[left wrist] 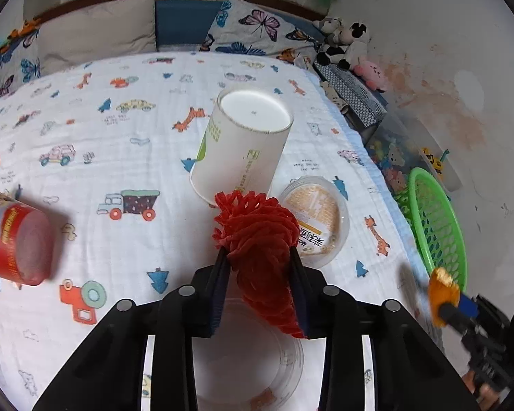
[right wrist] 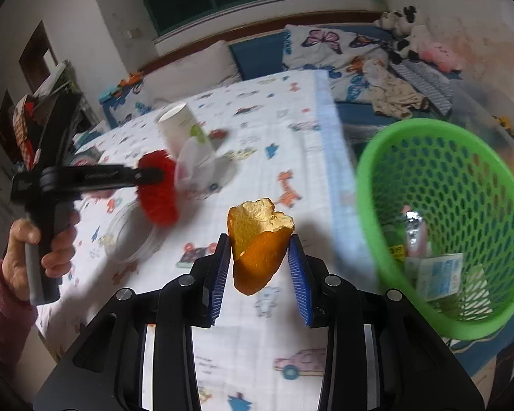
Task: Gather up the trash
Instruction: 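Carry the orange snack piece and red net to the basket and release both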
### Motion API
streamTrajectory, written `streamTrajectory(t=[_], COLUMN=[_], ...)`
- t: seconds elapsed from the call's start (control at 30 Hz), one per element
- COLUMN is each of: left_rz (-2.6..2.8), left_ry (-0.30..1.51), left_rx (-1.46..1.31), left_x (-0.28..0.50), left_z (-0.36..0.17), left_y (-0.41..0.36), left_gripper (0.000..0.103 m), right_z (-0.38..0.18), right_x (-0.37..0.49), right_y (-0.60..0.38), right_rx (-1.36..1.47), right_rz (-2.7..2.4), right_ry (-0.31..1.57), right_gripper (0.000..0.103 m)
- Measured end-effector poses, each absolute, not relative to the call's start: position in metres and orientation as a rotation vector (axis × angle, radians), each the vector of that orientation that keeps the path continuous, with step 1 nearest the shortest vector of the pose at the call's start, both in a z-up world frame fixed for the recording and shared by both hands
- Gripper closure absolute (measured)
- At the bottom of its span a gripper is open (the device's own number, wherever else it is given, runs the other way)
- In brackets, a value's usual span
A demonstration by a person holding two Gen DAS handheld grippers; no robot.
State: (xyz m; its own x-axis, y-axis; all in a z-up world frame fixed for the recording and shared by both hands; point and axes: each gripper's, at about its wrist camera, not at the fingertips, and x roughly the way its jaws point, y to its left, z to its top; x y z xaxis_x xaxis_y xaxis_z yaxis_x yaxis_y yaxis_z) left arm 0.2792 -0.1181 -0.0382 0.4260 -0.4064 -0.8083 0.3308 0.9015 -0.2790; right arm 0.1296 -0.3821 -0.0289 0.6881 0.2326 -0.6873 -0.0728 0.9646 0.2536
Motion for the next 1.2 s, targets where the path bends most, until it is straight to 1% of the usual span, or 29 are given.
streamTrajectory(t=[0.23, 0.4, 0.8, 0.9, 0.93, 0.97, 1.03, 1.2], left_rz=[-0.502, -0.562, -0.692, -0.719, -0.732, -0.743, -0.762, -0.799], left_ry=[0.983, 0.946, 0.923, 0.923, 0.924, 0.926, 0.931, 0.941], left_rx=[-0.076, -0.059, 0.031, 0.048, 0.054, 0.061, 0.073, 0.105], left_x=[0.264, 0.253, 0.238, 0.235, 0.234, 0.233, 0.231, 0.228], left_z=[-0.010, 0.013, 0.034, 0.035, 0.035, 0.034, 0.033, 0.029], left_y=[-0.114, -0.129, -0.211, -0.229, -0.238, -0.246, -0.262, -0.300], left_gripper=[0.072, 0.072, 0.072, 0.072, 0.072, 0.072, 0.072, 0.072], right_z=[-0.027, -0.035, -0.065, -0.070, -0.071, -0.071, -0.071, -0.067], right_x=[0.129, 0.128, 0.124, 0.121, 0.119, 0.118, 0.114, 0.099], right_y=[-0.427, -0.460, -0.518, -0.527, -0.531, -0.533, -0.538, -0.550], right_rx=[0.249, 0.273, 0.335, 0.346, 0.354, 0.359, 0.370, 0.386], right_rz=[0.064, -0.011, -0.129, -0.142, -0.144, -0.147, -0.156, -0.166], right_ry=[0.780, 0.799, 0.848, 0.855, 0.852, 0.849, 0.834, 0.811], right_gripper=[0.068, 0.067, 0.065, 0.063, 0.061, 0.053, 0.044, 0.044])
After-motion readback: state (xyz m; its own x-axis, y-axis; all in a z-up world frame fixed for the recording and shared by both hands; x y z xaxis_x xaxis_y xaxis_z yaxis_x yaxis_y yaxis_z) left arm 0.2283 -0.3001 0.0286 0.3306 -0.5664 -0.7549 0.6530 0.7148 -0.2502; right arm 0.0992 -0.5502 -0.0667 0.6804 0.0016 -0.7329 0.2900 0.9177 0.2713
